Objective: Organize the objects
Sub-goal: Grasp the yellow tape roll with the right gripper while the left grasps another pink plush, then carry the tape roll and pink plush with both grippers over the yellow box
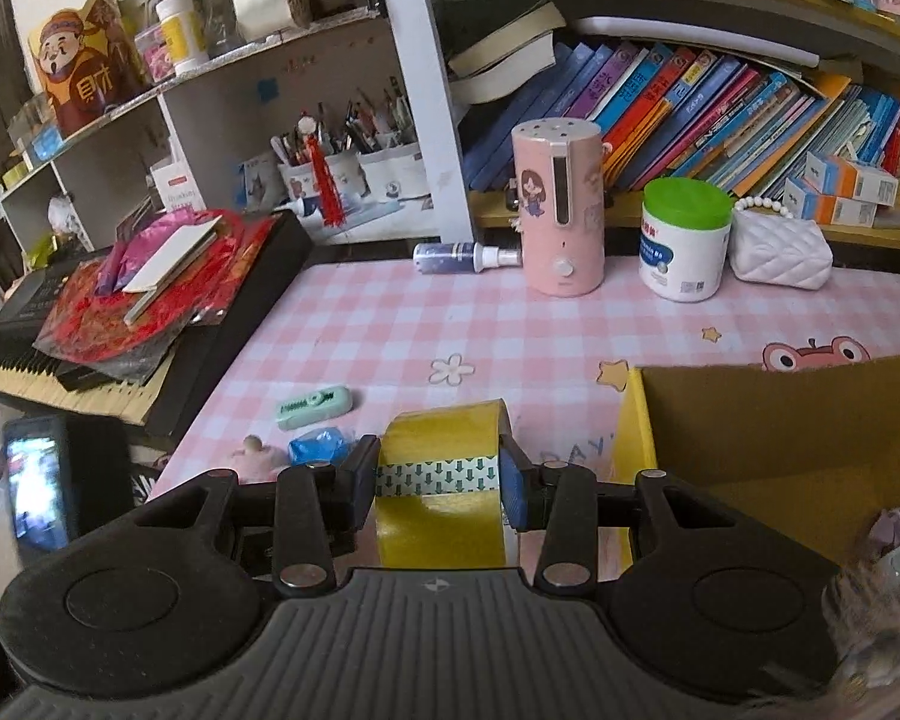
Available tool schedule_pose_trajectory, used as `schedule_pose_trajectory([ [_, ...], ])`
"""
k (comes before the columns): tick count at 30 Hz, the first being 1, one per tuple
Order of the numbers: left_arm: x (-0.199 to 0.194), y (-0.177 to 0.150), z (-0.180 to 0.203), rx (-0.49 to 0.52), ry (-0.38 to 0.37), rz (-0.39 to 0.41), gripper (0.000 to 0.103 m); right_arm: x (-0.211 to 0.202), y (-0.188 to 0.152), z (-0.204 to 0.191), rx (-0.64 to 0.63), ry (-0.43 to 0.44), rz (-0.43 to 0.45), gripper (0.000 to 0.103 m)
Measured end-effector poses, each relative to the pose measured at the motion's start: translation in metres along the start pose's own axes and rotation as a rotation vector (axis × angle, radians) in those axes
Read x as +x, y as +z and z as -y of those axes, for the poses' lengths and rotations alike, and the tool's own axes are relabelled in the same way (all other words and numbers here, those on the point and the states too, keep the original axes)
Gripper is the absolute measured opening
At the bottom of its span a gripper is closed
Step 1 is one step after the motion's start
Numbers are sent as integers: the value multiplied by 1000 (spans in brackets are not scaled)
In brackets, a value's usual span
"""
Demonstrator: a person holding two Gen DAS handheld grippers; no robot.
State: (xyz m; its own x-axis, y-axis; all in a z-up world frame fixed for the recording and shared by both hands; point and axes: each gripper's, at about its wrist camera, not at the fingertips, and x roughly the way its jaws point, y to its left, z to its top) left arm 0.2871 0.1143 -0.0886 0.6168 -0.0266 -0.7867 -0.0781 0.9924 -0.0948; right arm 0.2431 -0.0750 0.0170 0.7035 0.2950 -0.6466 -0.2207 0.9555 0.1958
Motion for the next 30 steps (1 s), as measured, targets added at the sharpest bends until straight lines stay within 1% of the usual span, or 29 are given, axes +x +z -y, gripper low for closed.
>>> schedule_pose_trajectory([
  [1,-3,-2,2,22,6,4,78,-1,-2,-1,-4,1,-4,38],
  [3,-9,-3,1,48,0,-2,74,-2,-7,-4,-9,1,-12,38],
  [5,-22,-8,-3,36,-15,-4,74,-4,-11,-7,-10,0,-18,38],
  [7,-36,-11,-8,26,-31,11,74,-7,-15,-10,-11,-1,-21,38],
  [12,-90,-26,-29,-16,-65,67,74,-18,-26,-18,-22,4,-23,38],
  [16,-130,-44,-46,-60,-92,101,75,-29,-41,-24,-31,6,-45,38],
  [22,-160,-78,-61,-103,-115,81,75,-48,-75,-33,-20,-13,-89,38],
  [25,-169,-94,-64,-98,-130,68,75,-59,-91,-39,-8,-23,-110,38],
  [30,-189,-121,-69,-88,-154,58,75,-81,-116,-50,-6,-39,-121,38],
])
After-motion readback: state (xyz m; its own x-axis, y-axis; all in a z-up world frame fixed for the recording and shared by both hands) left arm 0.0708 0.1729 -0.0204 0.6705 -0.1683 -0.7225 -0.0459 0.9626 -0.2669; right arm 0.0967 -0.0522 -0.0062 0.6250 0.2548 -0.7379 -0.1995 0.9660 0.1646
